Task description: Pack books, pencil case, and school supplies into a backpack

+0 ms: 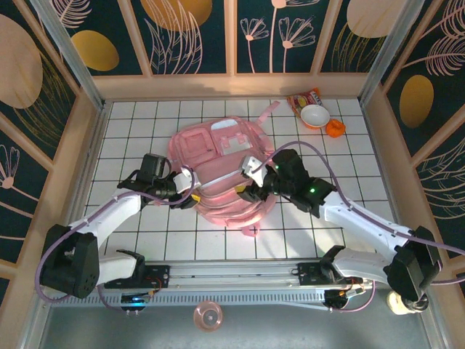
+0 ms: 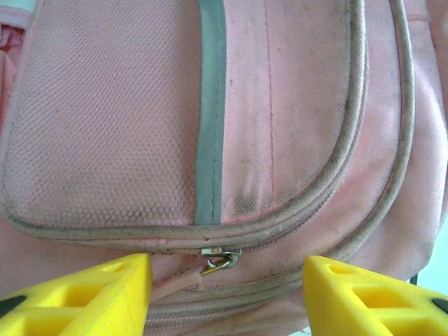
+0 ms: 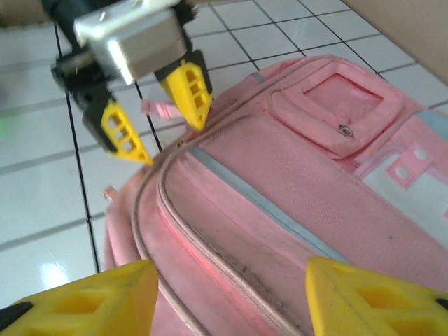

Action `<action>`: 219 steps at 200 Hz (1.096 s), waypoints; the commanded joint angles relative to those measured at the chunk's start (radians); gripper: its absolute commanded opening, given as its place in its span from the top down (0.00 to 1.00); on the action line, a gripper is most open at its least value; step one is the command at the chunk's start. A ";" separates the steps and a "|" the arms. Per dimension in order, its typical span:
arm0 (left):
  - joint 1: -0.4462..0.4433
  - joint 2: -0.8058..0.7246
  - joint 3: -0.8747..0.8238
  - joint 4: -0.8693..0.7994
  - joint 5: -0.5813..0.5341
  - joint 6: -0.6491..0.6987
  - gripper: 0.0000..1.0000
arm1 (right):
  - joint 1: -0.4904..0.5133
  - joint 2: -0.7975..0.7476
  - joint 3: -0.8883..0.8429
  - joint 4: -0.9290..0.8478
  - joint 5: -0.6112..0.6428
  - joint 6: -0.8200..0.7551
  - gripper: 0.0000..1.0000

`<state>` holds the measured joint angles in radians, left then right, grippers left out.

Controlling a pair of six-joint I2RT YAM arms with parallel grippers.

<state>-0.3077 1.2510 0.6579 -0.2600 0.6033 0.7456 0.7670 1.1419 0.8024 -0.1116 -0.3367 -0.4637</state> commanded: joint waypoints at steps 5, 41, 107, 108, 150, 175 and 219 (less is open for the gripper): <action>0.001 0.014 -0.004 0.029 -0.002 0.027 0.47 | 0.039 0.056 -0.014 0.032 0.097 -0.256 0.42; 0.001 -0.030 -0.025 0.102 -0.138 0.028 0.44 | 0.063 0.162 0.004 0.073 0.172 -0.376 0.41; 0.001 -0.030 -0.049 0.143 -0.240 0.049 0.40 | 0.088 0.271 -0.004 0.197 0.308 -0.471 0.66; 0.001 -0.030 -0.050 0.143 -0.240 0.051 0.40 | 0.089 0.270 -0.003 0.198 0.306 -0.471 0.68; 0.001 0.002 -0.030 0.133 -0.189 0.055 0.38 | 0.064 0.217 0.042 0.161 0.210 -0.464 1.00; 0.001 0.044 0.010 0.128 -0.122 0.048 0.39 | 0.046 0.192 0.046 0.174 0.164 -0.450 1.00; 0.001 0.077 0.058 0.106 -0.011 0.057 0.47 | 0.008 0.185 0.062 0.185 0.135 -0.417 1.00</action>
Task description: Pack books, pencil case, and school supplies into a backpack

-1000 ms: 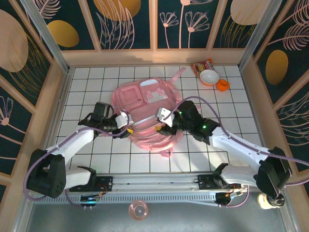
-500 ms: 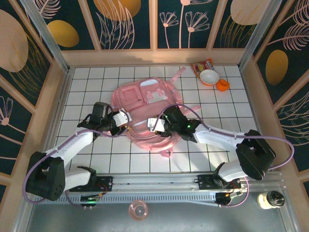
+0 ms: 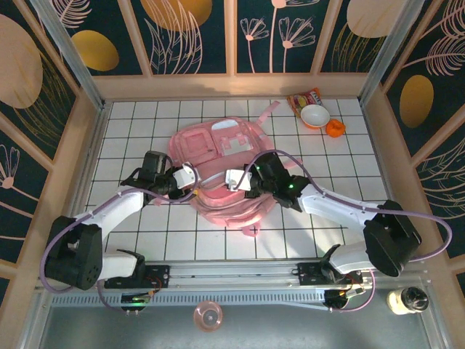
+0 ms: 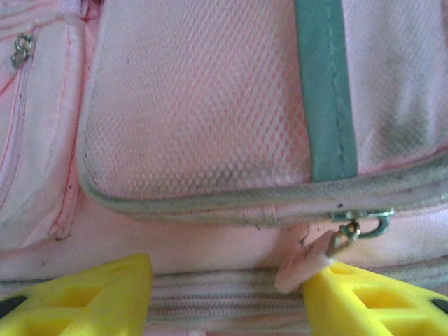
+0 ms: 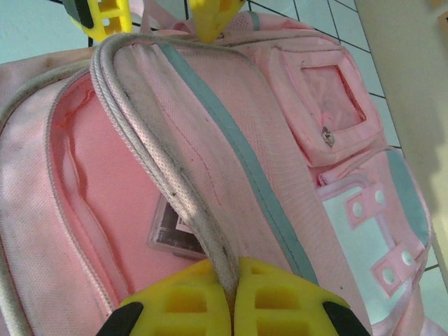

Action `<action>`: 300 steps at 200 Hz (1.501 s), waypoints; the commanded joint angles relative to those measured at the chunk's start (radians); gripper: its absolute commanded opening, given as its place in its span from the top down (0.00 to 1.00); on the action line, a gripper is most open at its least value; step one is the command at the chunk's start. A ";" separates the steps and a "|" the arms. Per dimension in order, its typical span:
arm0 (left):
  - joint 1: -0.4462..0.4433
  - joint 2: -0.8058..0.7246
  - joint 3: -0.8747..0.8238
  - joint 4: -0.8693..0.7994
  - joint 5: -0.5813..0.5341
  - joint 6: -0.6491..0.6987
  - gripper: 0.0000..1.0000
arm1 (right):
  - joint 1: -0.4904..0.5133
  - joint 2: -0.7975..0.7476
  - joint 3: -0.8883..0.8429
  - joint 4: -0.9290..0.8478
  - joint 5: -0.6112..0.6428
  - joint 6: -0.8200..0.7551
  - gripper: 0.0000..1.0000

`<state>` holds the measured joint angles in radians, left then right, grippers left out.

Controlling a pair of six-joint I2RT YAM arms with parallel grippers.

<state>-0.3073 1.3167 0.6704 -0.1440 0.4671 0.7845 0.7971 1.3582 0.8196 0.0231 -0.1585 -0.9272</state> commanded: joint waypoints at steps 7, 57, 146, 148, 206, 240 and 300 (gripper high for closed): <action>0.000 0.010 0.046 -0.016 0.159 0.010 0.48 | -0.027 -0.029 0.048 0.055 -0.045 0.057 1.00; -0.007 0.018 0.013 -0.003 0.190 -0.056 0.73 | -0.045 -0.007 0.073 0.073 -0.041 0.123 1.00; -0.192 -0.054 0.029 -0.050 0.342 -0.433 0.93 | -0.022 0.074 0.046 0.208 0.045 0.362 1.00; -0.197 -0.058 0.024 -0.037 0.343 -0.453 0.93 | -0.022 0.078 0.046 0.209 0.046 0.362 1.00; -0.211 -0.158 -0.073 0.156 0.140 -0.710 0.98 | -0.074 0.011 0.032 0.132 -0.071 0.479 0.75; -0.212 -0.138 -0.081 0.136 0.090 -0.697 0.99 | -0.131 -0.110 0.066 -0.060 -0.213 1.019 0.44; -0.211 -0.114 -0.078 0.137 0.080 -0.683 1.00 | -0.087 -0.314 -0.173 0.116 -0.243 1.951 0.42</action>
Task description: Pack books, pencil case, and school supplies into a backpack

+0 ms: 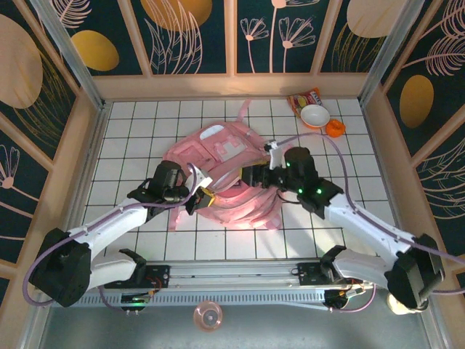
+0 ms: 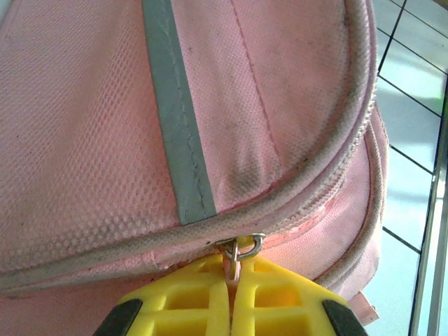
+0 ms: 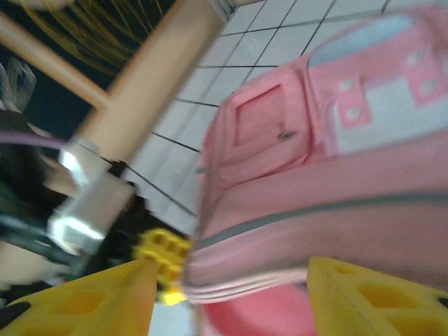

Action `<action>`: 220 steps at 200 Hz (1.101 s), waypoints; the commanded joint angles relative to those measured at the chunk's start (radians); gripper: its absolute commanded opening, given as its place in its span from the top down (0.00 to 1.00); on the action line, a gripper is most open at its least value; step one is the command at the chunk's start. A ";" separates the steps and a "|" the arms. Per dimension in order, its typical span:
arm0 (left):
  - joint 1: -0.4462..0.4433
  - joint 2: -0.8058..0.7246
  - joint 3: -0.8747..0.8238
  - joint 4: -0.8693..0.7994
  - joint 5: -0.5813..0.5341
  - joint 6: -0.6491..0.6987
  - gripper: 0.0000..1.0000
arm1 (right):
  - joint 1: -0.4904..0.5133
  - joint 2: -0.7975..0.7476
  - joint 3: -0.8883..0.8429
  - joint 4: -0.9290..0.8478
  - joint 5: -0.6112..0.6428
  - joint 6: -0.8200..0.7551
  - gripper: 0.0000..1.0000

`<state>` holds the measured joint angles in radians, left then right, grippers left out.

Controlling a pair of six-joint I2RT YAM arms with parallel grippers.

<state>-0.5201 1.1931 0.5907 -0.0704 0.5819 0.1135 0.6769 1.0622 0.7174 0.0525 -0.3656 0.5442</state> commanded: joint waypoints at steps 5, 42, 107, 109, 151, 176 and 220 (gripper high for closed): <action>0.001 0.010 0.003 0.063 -0.034 -0.009 1.00 | 0.047 -0.013 -0.072 0.093 -0.033 0.507 0.41; 0.002 0.011 0.012 0.046 -0.034 0.001 1.00 | 0.096 0.069 -0.087 0.223 -0.041 0.686 0.36; 0.000 0.000 0.021 0.034 -0.028 0.000 1.00 | 0.098 0.233 -0.105 0.357 -0.021 0.819 0.43; 0.000 0.000 0.021 0.034 -0.027 0.001 1.00 | 0.098 0.238 -0.104 0.362 -0.022 0.819 0.45; -0.003 -0.003 0.029 0.023 0.004 -0.019 1.00 | 0.099 0.342 -0.076 0.394 0.002 0.794 1.00; -0.019 -0.009 0.032 0.026 0.026 -0.045 0.98 | 0.101 0.384 -0.072 0.451 0.035 0.793 1.00; -0.067 -0.007 0.056 0.037 0.048 -0.102 0.96 | 0.122 0.492 0.038 0.518 0.033 0.771 1.00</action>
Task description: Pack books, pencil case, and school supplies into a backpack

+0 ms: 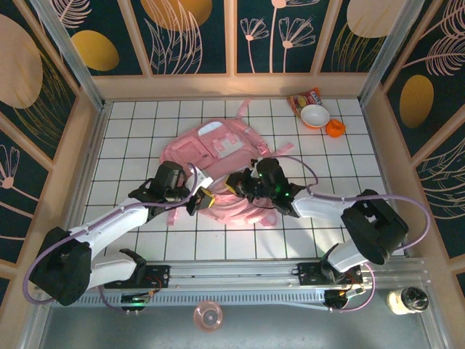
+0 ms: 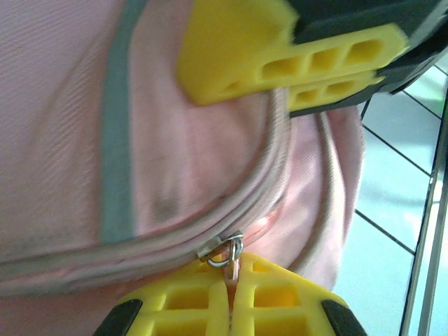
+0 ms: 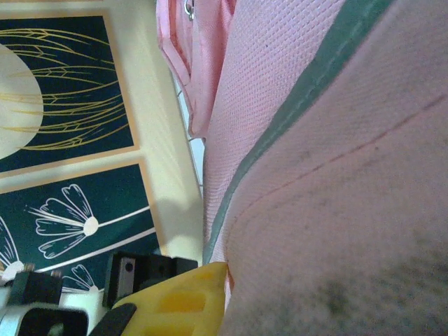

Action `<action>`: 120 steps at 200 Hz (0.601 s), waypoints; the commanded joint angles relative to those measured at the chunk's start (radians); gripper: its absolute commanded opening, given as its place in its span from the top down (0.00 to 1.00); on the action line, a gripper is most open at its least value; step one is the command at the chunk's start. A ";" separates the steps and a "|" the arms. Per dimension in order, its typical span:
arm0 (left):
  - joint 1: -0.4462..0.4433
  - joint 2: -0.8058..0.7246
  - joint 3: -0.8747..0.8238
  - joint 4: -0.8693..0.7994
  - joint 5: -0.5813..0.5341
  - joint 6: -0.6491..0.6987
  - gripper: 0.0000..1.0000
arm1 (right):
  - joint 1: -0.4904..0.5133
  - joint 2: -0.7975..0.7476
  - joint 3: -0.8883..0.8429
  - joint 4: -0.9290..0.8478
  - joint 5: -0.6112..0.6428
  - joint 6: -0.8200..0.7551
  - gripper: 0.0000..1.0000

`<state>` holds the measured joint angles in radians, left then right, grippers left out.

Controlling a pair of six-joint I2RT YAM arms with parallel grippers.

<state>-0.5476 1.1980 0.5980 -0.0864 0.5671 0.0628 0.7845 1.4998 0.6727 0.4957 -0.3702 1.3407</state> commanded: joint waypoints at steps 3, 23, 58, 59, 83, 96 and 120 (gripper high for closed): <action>-0.047 -0.011 0.052 0.060 0.064 -0.058 0.95 | 0.015 0.059 0.088 0.072 0.037 -0.030 1.00; -0.102 0.003 0.063 0.117 0.080 -0.107 0.91 | 0.006 0.088 0.115 0.067 0.022 -0.057 1.00; -0.126 -0.001 0.079 0.116 0.006 -0.073 0.65 | -0.046 0.043 0.120 -0.004 -0.078 -0.213 1.00; -0.126 -0.003 0.078 0.114 0.000 -0.070 0.64 | -0.050 0.037 0.121 -0.016 -0.087 -0.229 1.00; -0.124 -0.087 0.081 0.045 -0.107 0.054 0.38 | -0.108 -0.029 0.148 -0.195 -0.198 -0.463 1.00; -0.124 -0.133 0.091 0.000 -0.149 0.152 0.30 | -0.137 -0.046 0.164 -0.263 -0.289 -0.572 1.00; -0.124 -0.195 0.070 -0.023 -0.256 0.330 0.24 | -0.173 -0.037 0.203 -0.349 -0.406 -0.677 1.00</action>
<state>-0.6735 1.0595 0.6552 -0.0715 0.4324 0.1684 0.6399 1.4948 0.8089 0.2577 -0.6067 0.8841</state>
